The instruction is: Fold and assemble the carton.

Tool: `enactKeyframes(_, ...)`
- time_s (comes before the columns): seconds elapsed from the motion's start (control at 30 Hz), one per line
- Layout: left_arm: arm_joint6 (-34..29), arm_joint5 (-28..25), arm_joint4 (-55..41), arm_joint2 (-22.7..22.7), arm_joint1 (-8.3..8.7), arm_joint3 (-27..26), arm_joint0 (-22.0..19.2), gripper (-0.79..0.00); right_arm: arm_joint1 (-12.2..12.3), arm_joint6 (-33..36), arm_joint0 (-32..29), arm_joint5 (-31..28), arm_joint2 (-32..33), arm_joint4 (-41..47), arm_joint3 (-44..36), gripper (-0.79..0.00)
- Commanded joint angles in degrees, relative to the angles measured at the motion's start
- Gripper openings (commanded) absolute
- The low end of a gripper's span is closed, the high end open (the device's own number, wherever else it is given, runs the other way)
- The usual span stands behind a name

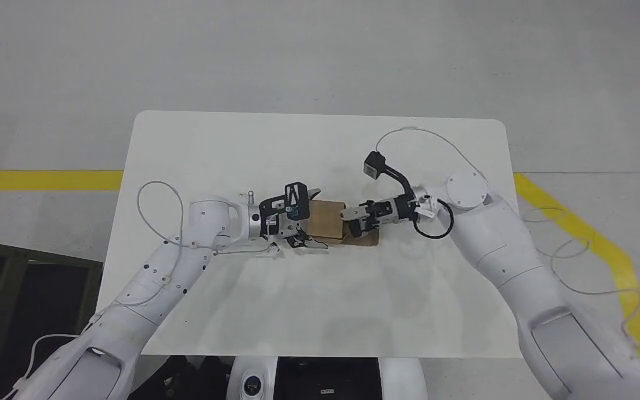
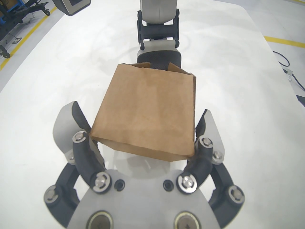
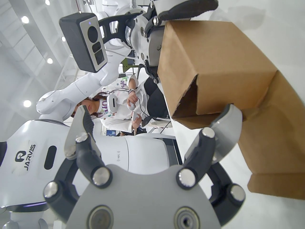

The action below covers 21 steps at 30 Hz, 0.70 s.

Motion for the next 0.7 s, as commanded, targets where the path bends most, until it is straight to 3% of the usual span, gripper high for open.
enactKeyframes(0.0,-0.1,0.1,0.0,-0.1,-0.02,0.0,0.0,0.000,-0.3,-1.2,-0.2,-0.5,0.0,0.9,0.6,0.000)
enactKeyframes(0.67,-1.3,-0.2,-1.1,-1.1,-0.10,0.8,0.6,0.000,-4.0,-5.0,-1.1,-2.7,-1.9,5.5,4.8,0.000)
